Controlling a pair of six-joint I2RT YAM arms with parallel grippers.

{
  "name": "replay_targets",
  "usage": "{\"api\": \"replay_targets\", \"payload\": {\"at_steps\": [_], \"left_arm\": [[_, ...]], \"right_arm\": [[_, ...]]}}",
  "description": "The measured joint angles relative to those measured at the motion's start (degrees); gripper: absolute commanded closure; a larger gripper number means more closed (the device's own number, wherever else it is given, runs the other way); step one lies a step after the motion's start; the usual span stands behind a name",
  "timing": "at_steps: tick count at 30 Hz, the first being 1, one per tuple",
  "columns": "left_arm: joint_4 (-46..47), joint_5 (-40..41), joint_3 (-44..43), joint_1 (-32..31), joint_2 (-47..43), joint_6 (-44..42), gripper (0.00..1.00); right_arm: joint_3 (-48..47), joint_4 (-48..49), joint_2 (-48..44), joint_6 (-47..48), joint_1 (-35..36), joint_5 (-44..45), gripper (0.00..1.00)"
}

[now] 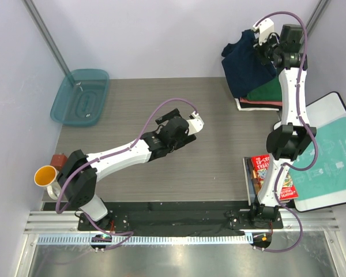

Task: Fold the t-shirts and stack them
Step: Neatly place the folded tshirt to the corner

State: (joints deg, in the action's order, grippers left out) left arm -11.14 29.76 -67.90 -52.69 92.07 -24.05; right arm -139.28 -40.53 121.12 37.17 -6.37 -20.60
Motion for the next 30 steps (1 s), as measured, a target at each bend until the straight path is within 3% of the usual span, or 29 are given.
{"api": "replay_targets", "payload": {"at_steps": [30], "left_arm": [[-0.4, -0.5, 0.0, 0.0, 0.0, 0.9, 0.0]], "right_arm": [[0.6, 4.3, -5.6, 0.2, 1.2, 0.1, 0.99]]}}
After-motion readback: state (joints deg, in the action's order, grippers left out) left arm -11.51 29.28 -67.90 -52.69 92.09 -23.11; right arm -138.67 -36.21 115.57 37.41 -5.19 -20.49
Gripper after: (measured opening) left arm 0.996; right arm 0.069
